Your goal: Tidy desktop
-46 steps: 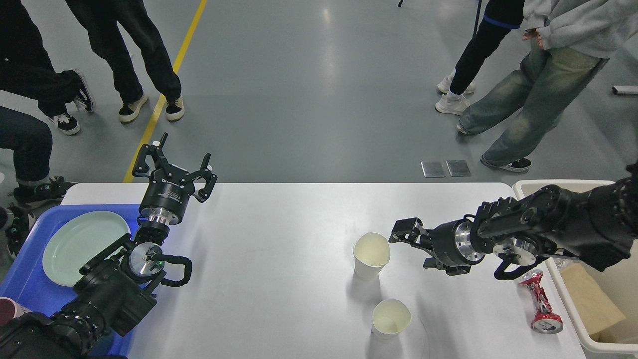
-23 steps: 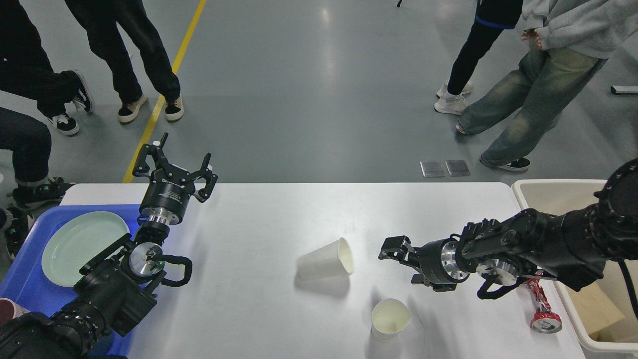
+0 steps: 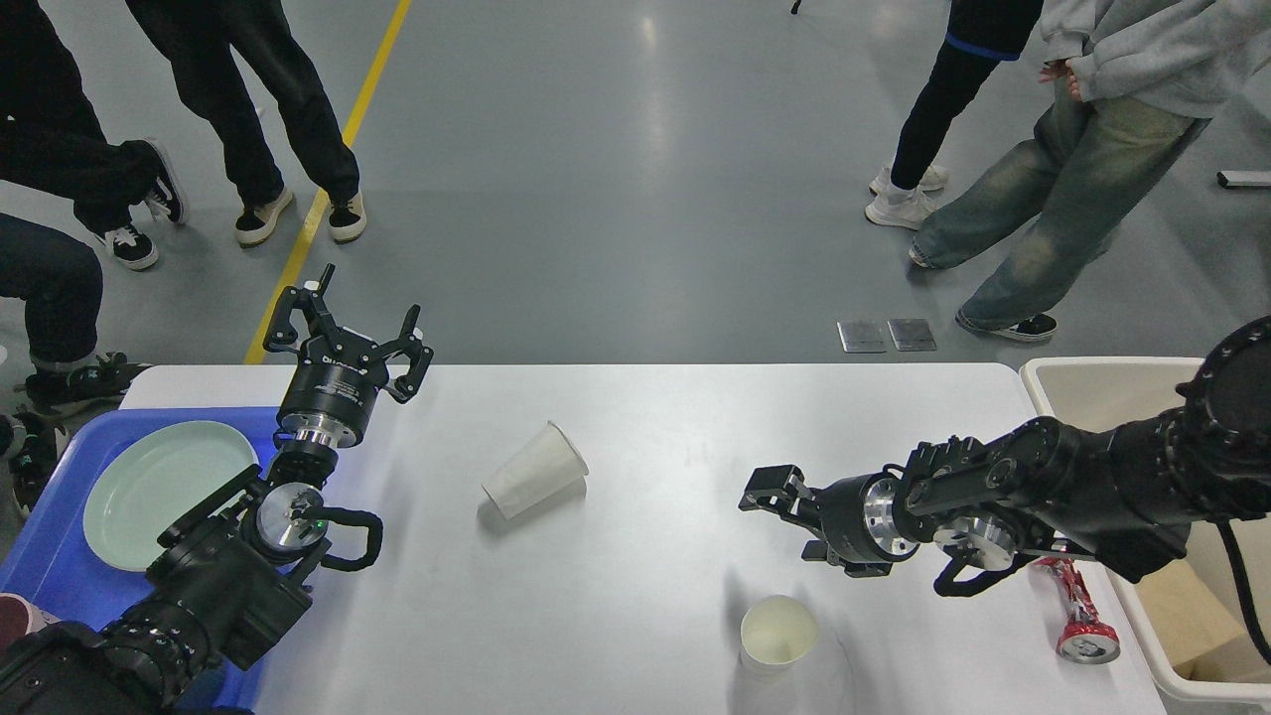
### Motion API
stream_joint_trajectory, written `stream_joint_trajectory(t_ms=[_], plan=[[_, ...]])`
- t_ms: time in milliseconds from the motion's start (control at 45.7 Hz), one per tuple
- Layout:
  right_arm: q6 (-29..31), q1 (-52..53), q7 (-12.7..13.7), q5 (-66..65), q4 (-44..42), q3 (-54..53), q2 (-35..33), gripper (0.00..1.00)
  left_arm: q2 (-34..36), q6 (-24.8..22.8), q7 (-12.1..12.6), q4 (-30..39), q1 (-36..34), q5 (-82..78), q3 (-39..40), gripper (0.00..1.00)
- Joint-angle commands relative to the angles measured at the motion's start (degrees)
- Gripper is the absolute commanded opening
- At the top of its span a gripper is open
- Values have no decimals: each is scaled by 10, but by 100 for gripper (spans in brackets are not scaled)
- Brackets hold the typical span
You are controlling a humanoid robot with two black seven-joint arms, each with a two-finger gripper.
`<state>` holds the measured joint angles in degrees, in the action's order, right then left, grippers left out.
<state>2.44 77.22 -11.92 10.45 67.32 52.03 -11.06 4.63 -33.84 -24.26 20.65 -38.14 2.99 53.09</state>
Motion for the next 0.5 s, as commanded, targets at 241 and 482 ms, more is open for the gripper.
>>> stream_joint_trajectory(t_ms=[241,482], plan=[[0,1,0,0,0,1,-3,98,-1,0,0,0,0,0,0,97],[11,28,0,-1,10,9,-14,98,-1,0,0,0,0,0,0,97]])
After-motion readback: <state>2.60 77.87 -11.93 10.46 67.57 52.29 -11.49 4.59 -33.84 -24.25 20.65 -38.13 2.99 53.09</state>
